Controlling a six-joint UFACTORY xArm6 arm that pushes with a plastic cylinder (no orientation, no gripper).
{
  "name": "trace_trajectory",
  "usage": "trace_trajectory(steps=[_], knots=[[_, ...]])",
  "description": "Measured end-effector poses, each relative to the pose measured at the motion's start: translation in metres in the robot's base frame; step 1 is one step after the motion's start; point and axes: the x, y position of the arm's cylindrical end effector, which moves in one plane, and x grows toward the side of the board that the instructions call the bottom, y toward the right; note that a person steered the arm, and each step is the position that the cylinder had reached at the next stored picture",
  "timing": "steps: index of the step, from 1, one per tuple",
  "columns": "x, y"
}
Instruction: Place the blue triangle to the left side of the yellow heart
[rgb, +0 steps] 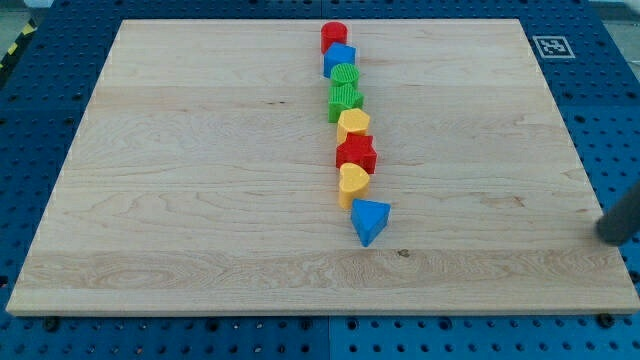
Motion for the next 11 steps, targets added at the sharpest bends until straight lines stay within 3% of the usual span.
trace_trajectory(steps=[1,3,6,9,11], knots=[[0.028,-0.097],[0.030,-0.131],[-0.010,-0.247],[-0.036,-0.243],[-0.093,-0.221]])
